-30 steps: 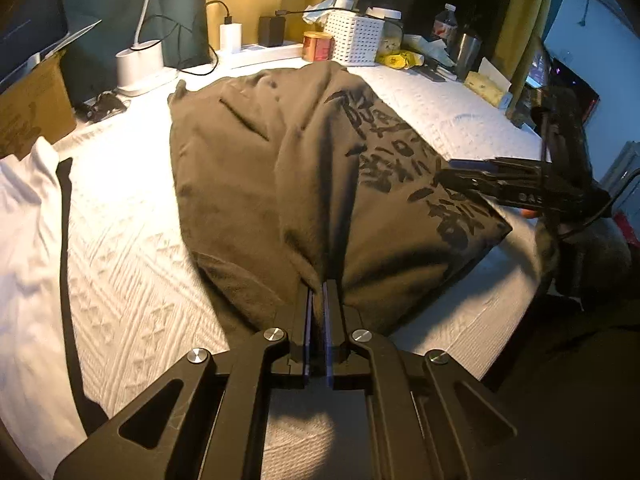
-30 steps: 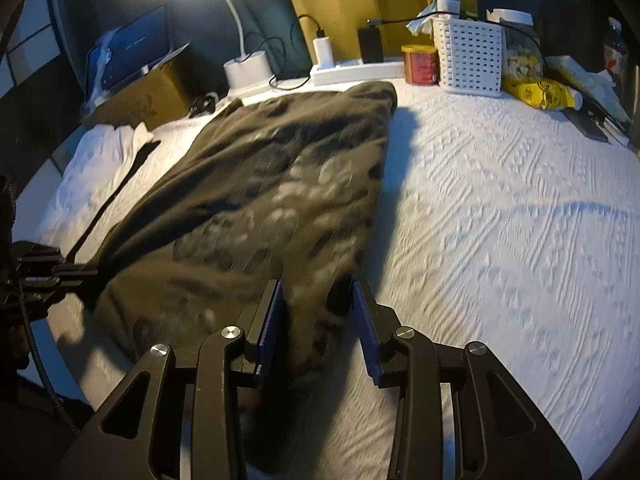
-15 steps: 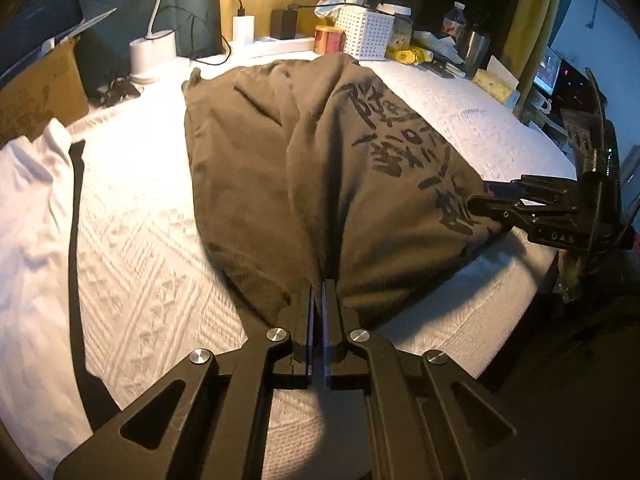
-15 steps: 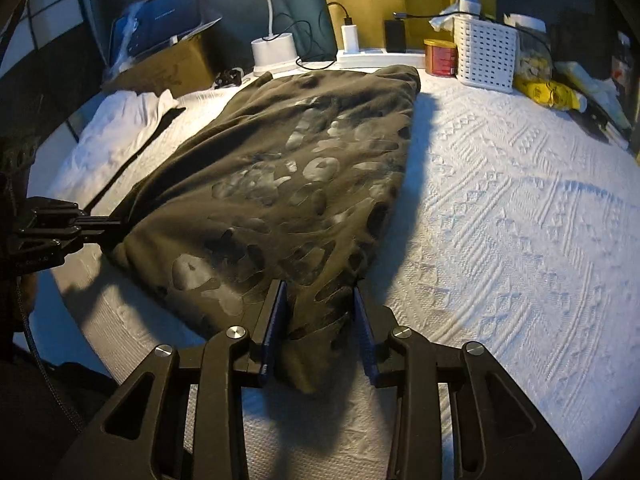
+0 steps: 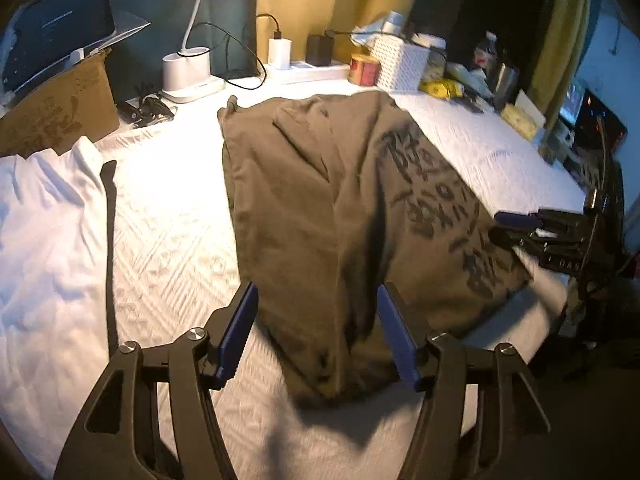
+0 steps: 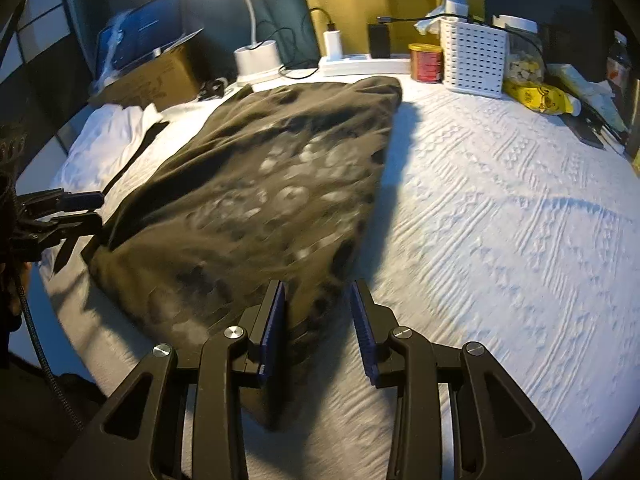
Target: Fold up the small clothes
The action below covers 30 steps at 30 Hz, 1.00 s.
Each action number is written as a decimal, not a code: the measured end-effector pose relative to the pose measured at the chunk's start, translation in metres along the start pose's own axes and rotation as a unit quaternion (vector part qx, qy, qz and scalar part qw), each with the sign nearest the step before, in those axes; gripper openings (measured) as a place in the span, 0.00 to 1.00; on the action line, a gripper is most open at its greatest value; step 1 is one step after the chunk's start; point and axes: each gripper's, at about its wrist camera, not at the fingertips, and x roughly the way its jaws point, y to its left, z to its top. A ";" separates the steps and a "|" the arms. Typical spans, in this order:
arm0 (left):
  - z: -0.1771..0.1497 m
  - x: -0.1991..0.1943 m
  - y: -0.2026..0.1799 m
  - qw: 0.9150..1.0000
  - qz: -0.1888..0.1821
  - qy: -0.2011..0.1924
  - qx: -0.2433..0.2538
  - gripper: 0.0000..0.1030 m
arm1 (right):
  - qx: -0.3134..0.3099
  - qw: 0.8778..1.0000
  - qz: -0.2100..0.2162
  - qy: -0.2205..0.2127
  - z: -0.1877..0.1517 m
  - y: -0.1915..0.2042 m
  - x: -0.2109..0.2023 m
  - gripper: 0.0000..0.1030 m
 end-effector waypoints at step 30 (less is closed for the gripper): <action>0.116 0.088 0.013 0.999 0.013 -0.022 0.041 0.59 | 0.006 1.000 0.003 -0.004 0.078 -0.046 0.045 0.65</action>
